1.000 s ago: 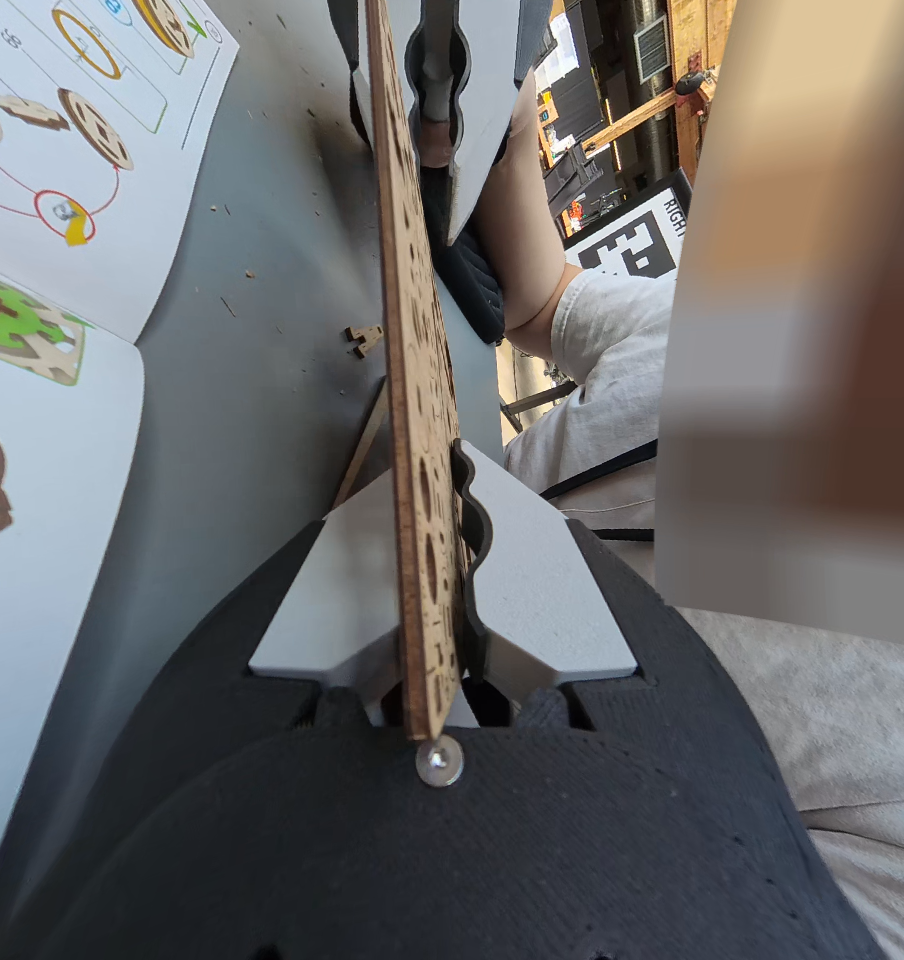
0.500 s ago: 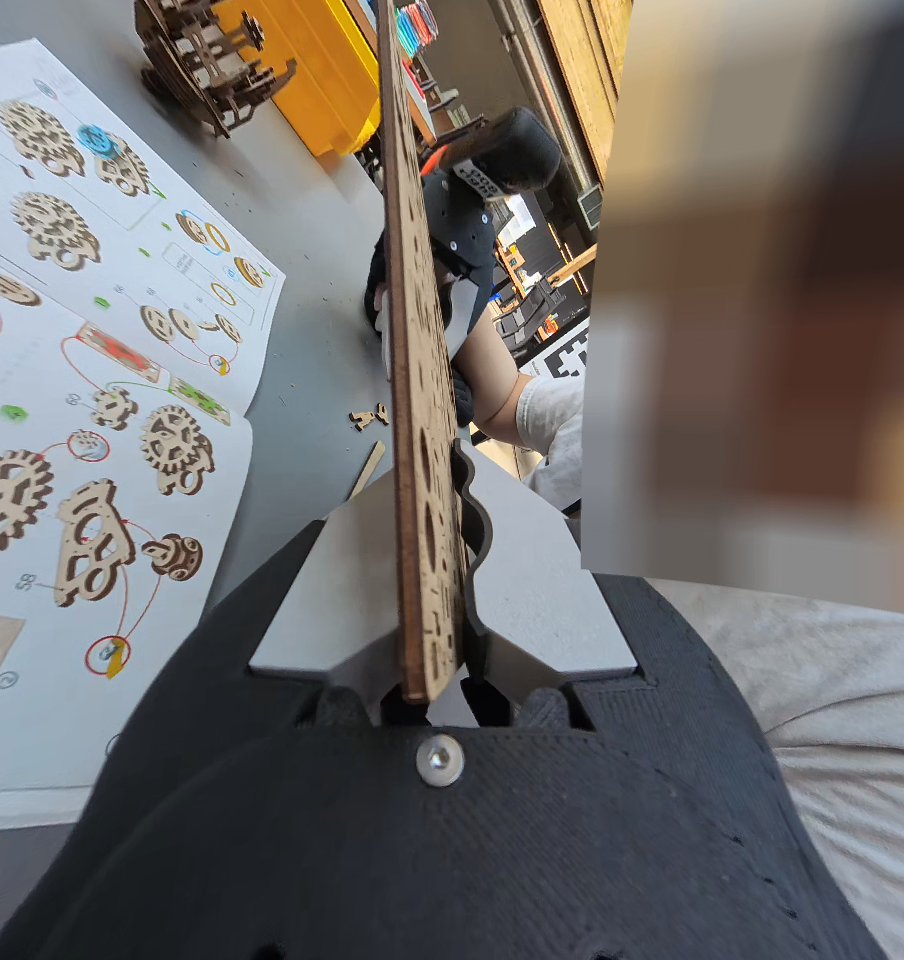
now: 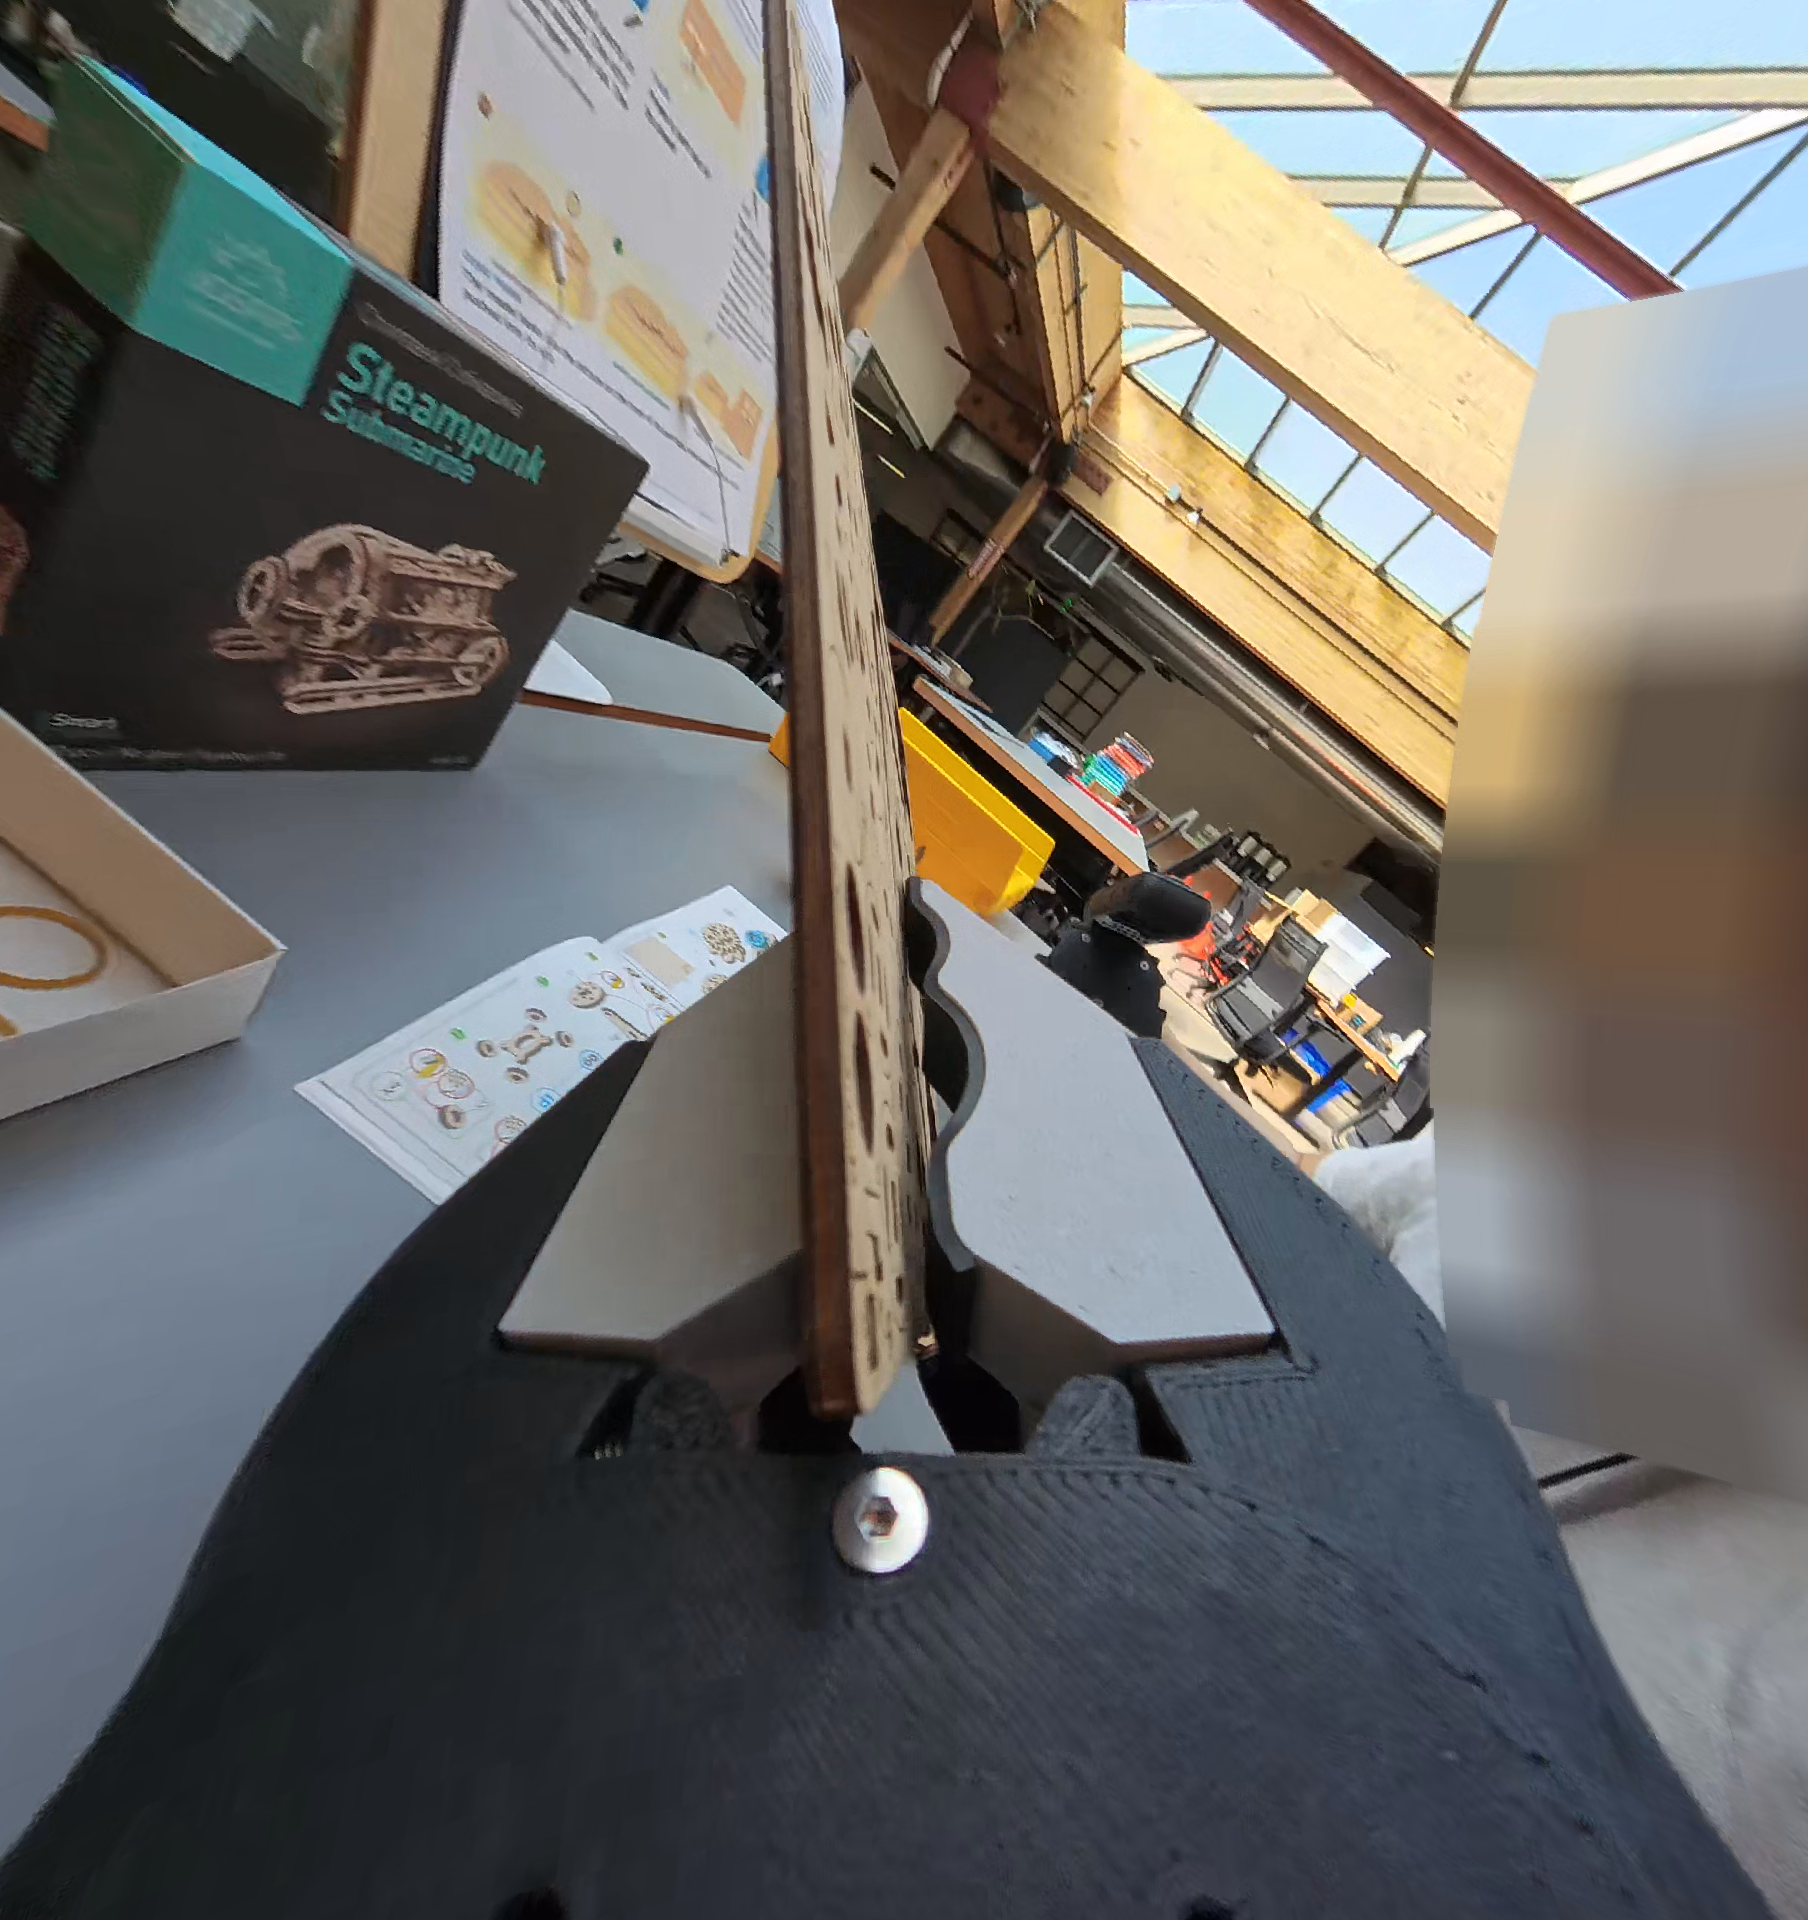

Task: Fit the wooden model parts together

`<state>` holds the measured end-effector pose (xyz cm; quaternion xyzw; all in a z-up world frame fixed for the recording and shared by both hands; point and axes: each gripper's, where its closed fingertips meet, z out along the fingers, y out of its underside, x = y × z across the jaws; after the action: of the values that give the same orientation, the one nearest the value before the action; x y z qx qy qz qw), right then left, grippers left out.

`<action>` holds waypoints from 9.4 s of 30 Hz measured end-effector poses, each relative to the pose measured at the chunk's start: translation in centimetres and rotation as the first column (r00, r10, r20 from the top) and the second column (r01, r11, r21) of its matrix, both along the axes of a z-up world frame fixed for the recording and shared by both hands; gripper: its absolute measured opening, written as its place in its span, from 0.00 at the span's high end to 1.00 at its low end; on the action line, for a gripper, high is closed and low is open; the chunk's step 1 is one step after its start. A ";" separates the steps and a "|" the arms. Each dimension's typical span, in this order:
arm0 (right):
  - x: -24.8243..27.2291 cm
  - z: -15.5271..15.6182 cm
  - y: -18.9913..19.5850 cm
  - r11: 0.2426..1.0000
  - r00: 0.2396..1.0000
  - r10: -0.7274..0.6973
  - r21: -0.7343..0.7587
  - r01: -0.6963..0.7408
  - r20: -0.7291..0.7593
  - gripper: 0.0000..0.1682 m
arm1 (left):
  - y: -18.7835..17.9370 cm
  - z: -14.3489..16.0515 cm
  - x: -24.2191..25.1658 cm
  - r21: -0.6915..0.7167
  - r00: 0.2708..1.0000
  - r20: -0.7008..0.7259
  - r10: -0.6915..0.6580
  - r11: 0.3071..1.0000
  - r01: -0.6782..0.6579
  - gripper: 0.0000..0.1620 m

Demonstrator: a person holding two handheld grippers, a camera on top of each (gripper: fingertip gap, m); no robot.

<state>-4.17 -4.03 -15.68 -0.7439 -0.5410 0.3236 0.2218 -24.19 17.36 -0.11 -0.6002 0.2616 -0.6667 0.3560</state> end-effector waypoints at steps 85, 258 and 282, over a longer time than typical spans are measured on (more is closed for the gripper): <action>-0.6 18.9 13.7 0.849 0.271 -0.479 -0.363 0.384 -0.835 0.90 | -6.5 2.2 14.5 -0.072 0.940 0.097 -0.328 0.939 0.335 1.00; 1.7 17.3 13.2 0.884 0.309 -0.466 -0.423 0.199 -0.829 1.00 | -6.2 1.5 13.4 0.007 0.980 0.113 -0.166 0.986 0.166 0.99; -4.6 13.0 12.9 0.817 0.425 -0.571 -0.536 0.212 -0.702 0.98 | -3.6 1.0 12.0 -0.119 0.986 0.156 -0.059 0.990 0.078 1.00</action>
<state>-8.80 8.87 -2.72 -0.6269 -0.1013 0.6723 0.3803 -12.16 13.77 0.89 -0.5595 0.2122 -0.7373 0.3136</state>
